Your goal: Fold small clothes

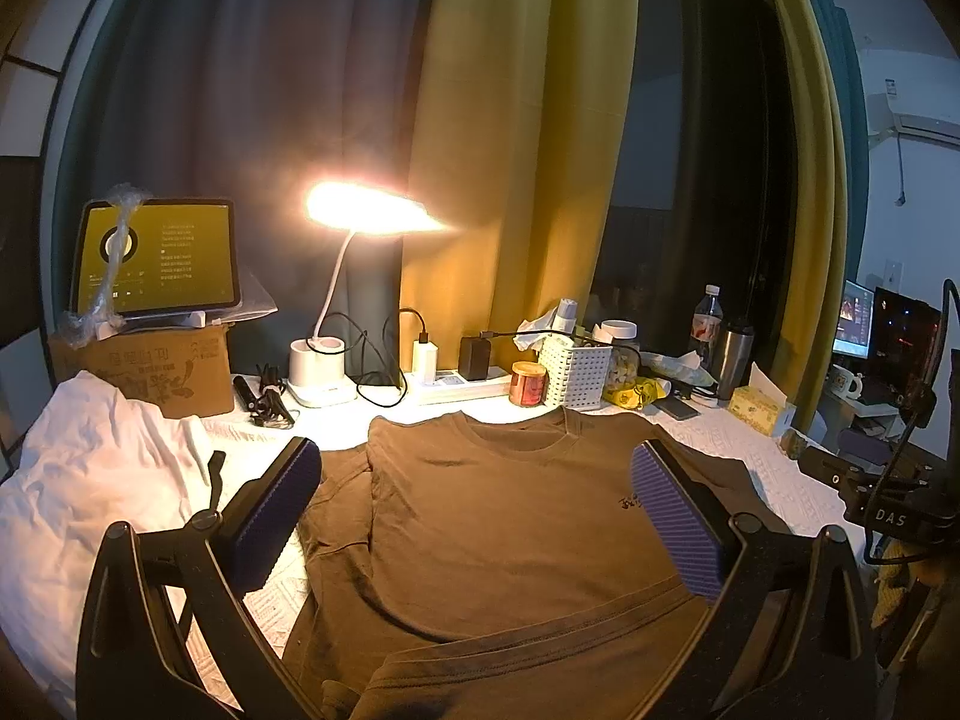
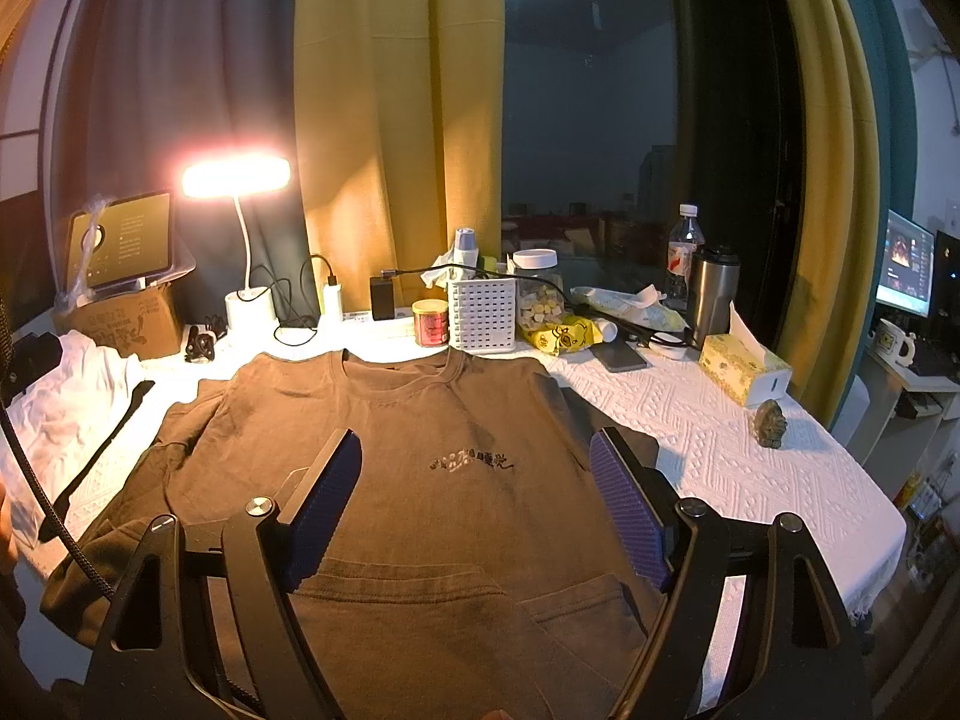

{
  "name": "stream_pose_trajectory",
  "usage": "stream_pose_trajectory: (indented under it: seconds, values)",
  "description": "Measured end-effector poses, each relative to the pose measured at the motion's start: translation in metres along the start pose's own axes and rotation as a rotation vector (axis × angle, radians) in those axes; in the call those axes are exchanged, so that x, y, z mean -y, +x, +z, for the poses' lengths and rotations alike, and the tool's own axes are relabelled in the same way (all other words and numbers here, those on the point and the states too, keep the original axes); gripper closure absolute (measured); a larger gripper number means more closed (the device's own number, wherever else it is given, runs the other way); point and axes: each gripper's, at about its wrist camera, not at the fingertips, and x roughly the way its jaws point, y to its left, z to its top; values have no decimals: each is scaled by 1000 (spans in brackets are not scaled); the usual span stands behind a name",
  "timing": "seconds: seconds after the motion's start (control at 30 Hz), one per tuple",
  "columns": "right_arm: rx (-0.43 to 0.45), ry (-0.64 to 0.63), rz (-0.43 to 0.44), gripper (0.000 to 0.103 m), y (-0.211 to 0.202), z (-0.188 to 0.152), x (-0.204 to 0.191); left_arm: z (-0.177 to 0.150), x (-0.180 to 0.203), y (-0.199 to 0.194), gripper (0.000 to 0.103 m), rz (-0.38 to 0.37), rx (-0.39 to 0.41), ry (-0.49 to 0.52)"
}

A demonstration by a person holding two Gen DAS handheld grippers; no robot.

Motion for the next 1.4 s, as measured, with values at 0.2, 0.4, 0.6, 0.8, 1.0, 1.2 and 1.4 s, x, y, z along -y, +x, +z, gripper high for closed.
stream_pose_trajectory:
  seconds: [0.2, 0.4, 0.6, 0.8, 1.0, 1.2, 1.4]
  values:
    - [0, 0, 0, 22, 0, 0, 0, 0, 0, 0, 1, 0, 1, 0]
    - [-1, 0, 0, 22, 0, 0, 1, 0, 0, 0, 1, 0, 0, -1]
    - [-1, -1, -1, 22, 0, 0, 1, 1, 1, -1, 1, 0, 1, 1]
    - [-3, 0, 0, 22, 3, 1, -2, 2, 3, 0, 1, -7, 0, 3]
    - [-4, 0, 0, 22, 5, 0, 4, 6, 8, 2, 1, -37, 8, -2]
    - [-18, -2, 4, 22, 8, 6, 7, 4, 1, 17, 1, -25, -29, -45]
    - [-49, -4, -12, 22, 35, 0, 20, -1, 2, 45, 1, 29, -99, -7]
